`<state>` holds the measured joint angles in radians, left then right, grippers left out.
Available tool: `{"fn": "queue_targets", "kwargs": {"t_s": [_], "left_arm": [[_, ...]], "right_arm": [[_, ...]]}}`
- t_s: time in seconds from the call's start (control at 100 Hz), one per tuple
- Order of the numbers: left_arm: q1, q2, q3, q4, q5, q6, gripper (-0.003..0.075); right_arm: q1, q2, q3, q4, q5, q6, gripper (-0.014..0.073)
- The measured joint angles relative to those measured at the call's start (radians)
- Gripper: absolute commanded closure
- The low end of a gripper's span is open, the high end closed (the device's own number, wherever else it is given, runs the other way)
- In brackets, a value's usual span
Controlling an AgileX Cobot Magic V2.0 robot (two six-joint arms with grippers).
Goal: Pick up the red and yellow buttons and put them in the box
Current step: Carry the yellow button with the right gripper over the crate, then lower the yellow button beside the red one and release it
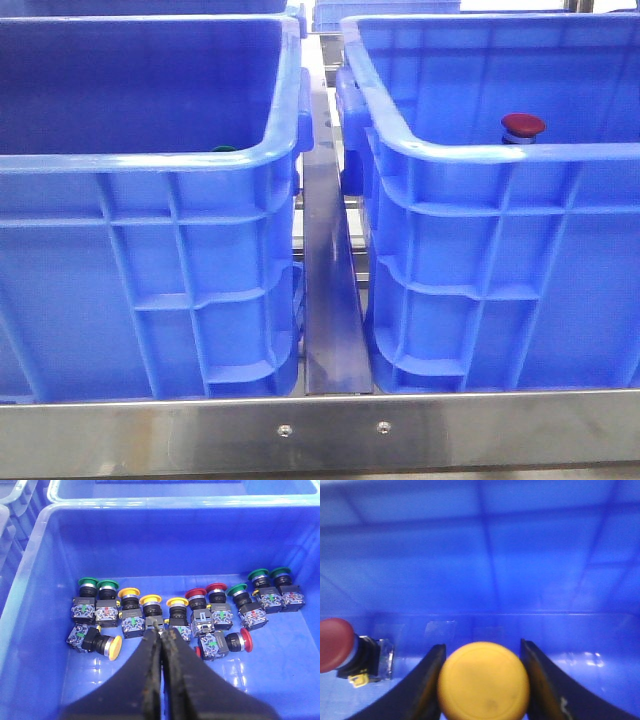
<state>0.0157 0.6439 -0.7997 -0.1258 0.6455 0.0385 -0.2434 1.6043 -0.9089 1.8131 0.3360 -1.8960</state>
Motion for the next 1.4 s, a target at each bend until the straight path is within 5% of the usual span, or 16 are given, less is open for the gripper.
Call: {"fn": "queue_targets", "kwargs": {"t_s": [0.64, 1.4], "left_arm": [[0.000, 0.000, 0.000, 0.000, 0.000, 0.000, 0.0739], [0.000, 0.000, 0.000, 0.000, 0.000, 0.000, 0.0739]], "right_arm": [[-0.001, 0.167, -0.151, -0.004, 0.074, -0.086, 0.0473], [-0.001, 0.209, -0.123, 0.007, 0.102, -0.112, 0.0469]]}}
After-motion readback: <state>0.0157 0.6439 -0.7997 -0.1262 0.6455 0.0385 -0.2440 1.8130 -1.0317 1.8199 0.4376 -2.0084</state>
